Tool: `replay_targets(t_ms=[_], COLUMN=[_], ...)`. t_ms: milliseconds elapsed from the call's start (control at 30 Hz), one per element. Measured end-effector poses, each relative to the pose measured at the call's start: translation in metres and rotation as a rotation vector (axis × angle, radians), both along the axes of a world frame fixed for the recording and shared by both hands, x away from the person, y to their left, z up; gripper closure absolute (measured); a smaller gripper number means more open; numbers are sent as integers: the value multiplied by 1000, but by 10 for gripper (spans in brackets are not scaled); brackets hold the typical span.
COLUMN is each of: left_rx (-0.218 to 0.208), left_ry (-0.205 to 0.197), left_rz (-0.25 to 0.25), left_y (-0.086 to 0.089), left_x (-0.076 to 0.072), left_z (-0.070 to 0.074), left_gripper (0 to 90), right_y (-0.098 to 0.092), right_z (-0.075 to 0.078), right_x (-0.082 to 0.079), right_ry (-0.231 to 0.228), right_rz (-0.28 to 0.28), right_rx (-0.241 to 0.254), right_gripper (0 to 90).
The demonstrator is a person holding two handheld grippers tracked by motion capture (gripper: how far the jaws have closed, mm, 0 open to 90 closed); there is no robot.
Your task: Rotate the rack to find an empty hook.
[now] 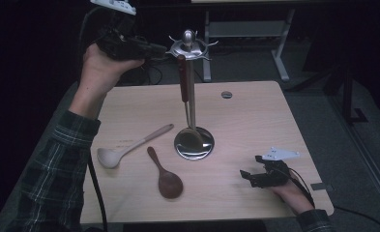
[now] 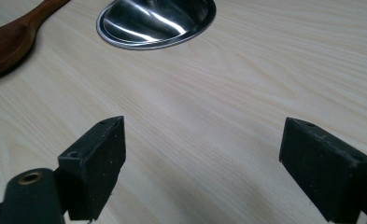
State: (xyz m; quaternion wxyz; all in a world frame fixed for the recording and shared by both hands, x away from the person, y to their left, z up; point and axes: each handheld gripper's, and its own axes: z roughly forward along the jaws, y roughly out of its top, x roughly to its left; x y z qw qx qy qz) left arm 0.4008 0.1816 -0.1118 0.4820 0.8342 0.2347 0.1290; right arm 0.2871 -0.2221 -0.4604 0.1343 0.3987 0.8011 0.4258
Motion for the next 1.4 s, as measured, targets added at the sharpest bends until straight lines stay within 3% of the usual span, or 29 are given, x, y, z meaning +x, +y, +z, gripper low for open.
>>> replay_targets(t_ms=[167, 367, 500, 667, 733, 900, 1167, 1400], left_rx=[3, -16, -46, -52, -61, -59, -35, -27], left_ry=[-9, -8, 14, 1, 2, 0, 13, 4], left_rz=[32, 35, -4, -26, -57, -101, -111, -97], left_y=[-1, -1, 1, 4, 5, -6, -23, -20], left_x=[10, 17, 8, -11, -20, -34, -33, -30], left_z=[0, 0, 2, 8, 9, 6, -3, -4], left_gripper=[898, 898, 898, 898, 898, 898, 897, 898], right_y=[0, 0, -1, 0, 0, 0, 0, -1], right_z=[0, 0, -1, 0, 0, 0, 0, -1], right_x=[0, 0, 0, 0, 0, 0, 0, 1], right_ry=[-3, -2, -3, -2, -6, 0, -1, -4], right_rz=[4, 5, 5, 3, 5, -1, -1, -1], right_rx=[-3, -2, -2, -4, -7, -1, -3, -3], right_gripper=[143, 143, 143, 143, 143, 143, 143, 143])
